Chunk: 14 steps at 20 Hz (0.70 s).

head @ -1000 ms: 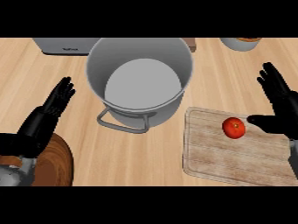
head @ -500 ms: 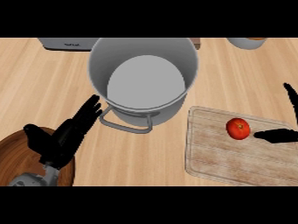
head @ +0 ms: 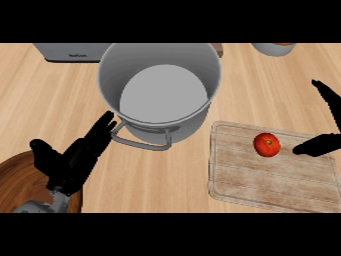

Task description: Pick the tomato from the cutting board and place it in the pot

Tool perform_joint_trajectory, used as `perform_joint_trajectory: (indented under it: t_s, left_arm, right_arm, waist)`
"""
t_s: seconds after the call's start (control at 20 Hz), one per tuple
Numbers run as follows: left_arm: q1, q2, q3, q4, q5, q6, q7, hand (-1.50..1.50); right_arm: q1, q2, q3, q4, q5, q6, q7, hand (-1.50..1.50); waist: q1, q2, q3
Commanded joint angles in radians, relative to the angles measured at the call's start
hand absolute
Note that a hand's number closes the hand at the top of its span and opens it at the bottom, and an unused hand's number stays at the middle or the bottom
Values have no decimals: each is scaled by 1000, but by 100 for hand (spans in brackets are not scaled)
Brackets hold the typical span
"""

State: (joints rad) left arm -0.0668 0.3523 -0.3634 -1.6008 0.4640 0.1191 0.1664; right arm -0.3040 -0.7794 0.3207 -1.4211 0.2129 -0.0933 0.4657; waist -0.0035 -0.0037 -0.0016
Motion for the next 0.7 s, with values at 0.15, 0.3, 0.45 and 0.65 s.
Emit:
perform_joint_trajectory:
  t_s: [0.15,0.3,0.45,0.65]
  left_arm:
    - [-9,-18,21,47,-7,-30,-10,0]
    - [-7,-56,-1,16,-40,12,17,0]
    - [-13,-17,49,42,-4,-78,6,0]
    - [-3,0,77,-82,3,-44,100,0]
  right_arm:
    - [-91,-45,-34,-252,-160,273,400,-150]
    - [-113,-8,-45,-294,-168,284,564,-150]
    - [-194,18,-71,-321,-203,329,708,-150]
    - [-165,150,-29,-297,-144,245,719,-150]
  waist:
    - [-6,-1,-1]
    - [0,1,0]
    - [5,2,0]
    - [14,2,1]
